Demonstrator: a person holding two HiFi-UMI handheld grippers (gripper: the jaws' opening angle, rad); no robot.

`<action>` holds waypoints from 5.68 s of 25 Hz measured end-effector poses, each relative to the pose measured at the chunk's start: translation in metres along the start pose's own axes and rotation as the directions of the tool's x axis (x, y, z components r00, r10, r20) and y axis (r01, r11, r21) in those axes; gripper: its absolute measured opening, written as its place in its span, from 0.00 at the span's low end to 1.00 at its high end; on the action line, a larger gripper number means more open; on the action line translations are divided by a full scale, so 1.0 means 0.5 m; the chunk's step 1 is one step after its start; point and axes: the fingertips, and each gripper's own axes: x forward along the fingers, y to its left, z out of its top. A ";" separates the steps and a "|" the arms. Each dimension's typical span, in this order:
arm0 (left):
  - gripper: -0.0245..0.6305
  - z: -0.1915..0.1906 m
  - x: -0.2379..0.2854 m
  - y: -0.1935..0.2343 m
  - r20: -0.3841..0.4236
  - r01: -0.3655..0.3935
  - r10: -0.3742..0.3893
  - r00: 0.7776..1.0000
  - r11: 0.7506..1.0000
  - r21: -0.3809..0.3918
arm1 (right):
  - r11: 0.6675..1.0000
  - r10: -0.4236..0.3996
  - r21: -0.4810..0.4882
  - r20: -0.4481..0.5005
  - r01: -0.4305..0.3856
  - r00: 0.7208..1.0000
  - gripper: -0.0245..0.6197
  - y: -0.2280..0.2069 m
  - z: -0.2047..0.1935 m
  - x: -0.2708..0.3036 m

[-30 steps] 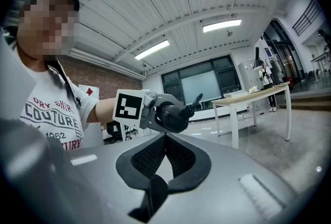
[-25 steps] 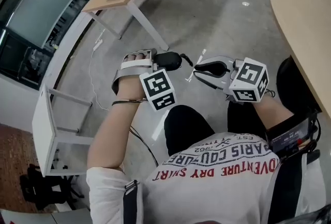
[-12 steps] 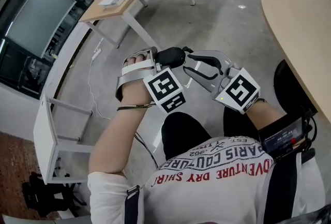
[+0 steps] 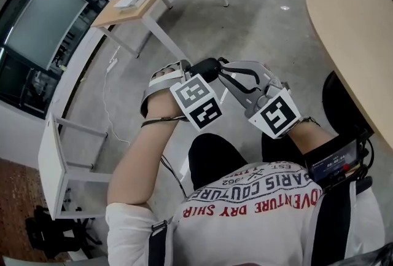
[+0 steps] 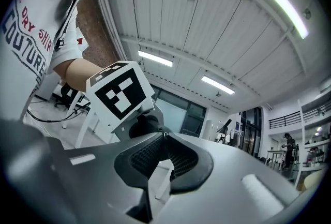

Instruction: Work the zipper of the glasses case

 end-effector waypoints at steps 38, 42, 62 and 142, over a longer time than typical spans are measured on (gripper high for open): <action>0.42 -0.001 -0.016 0.046 0.031 -0.171 0.169 0.985 0.982 0.076 | 0.942 0.086 0.315 0.100 -0.114 0.991 0.15 0.014 -0.001 0.003; 0.42 0.000 -0.014 0.041 0.036 -0.172 0.170 0.985 0.982 0.082 | 0.939 0.086 0.326 0.098 -0.114 0.991 0.13 0.011 -0.006 0.002; 0.41 -0.043 0.002 -0.082 0.120 0.074 -0.108 0.987 0.963 0.260 | 0.882 0.440 0.197 -0.020 -0.428 0.898 0.07 0.104 -0.032 -0.009; 0.41 0.075 -0.301 -0.130 0.902 0.451 -0.325 0.285 0.876 0.174 | 0.217 0.538 0.528 0.637 -0.821 0.552 0.03 0.100 0.114 -0.117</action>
